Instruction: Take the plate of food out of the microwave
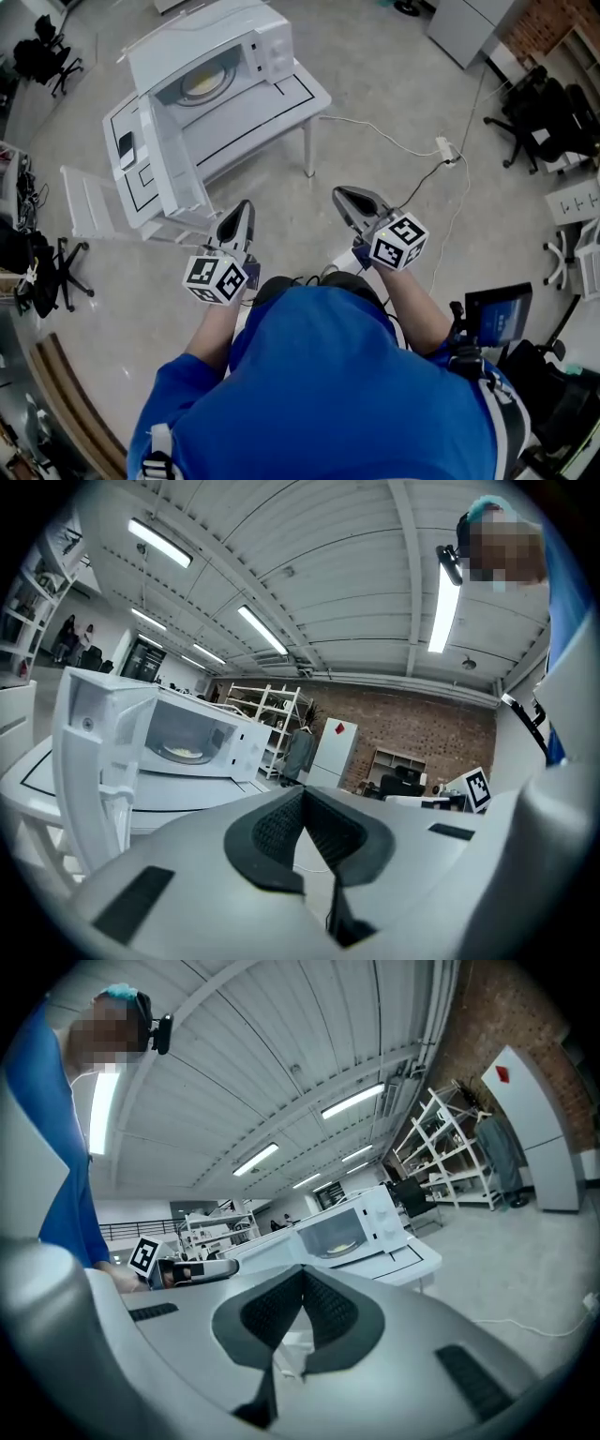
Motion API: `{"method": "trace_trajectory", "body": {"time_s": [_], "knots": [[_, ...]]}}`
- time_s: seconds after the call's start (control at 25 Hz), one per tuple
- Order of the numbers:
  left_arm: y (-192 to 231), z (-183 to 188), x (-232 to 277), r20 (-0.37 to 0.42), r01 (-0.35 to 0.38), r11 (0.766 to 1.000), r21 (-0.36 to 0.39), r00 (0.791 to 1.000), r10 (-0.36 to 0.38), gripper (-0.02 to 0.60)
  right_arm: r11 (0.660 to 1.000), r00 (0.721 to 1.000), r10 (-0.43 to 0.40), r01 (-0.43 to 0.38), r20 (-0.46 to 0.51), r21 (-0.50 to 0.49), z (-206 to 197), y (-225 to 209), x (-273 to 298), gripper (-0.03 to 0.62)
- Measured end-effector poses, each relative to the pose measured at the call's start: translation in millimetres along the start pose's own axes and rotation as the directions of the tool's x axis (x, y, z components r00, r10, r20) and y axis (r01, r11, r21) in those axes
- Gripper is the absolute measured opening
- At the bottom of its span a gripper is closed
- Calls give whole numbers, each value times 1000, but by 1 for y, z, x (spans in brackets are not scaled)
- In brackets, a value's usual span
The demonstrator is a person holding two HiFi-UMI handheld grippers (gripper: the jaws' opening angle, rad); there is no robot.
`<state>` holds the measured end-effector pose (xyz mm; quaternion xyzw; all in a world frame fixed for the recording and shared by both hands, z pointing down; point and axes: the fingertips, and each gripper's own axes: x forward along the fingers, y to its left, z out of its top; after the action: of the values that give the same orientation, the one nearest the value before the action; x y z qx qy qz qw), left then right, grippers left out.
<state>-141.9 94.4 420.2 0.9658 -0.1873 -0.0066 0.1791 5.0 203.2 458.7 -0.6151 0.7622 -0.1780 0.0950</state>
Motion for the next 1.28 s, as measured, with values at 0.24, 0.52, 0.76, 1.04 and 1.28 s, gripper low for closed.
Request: {"method": "trace_trajectory", "body": {"time_s": [0.24,0.52,0.76,1.04,1.28], "knots": [[-13,1,31,10,-55,998,7,998,55,9,998,998,59,-59,-29,-10,16,-31,5,-3],[0,5,67,10,-118,993,4,993,118,9,993,990,118,-120,-74,-24,27,-54,40,-3],[37,9,101,21,-172,985,-15,985,172,9,983,977,162,-173,-142,-69,34,-69,84,-3],[82,20,135,43,-237,970,-44,970,239,9,962,951,201,-237,-236,-138,43,-89,143,-3],[120,25,144,60,-294,955,-47,953,297,9,936,927,227,-293,-299,-198,44,-98,198,-3]]}}
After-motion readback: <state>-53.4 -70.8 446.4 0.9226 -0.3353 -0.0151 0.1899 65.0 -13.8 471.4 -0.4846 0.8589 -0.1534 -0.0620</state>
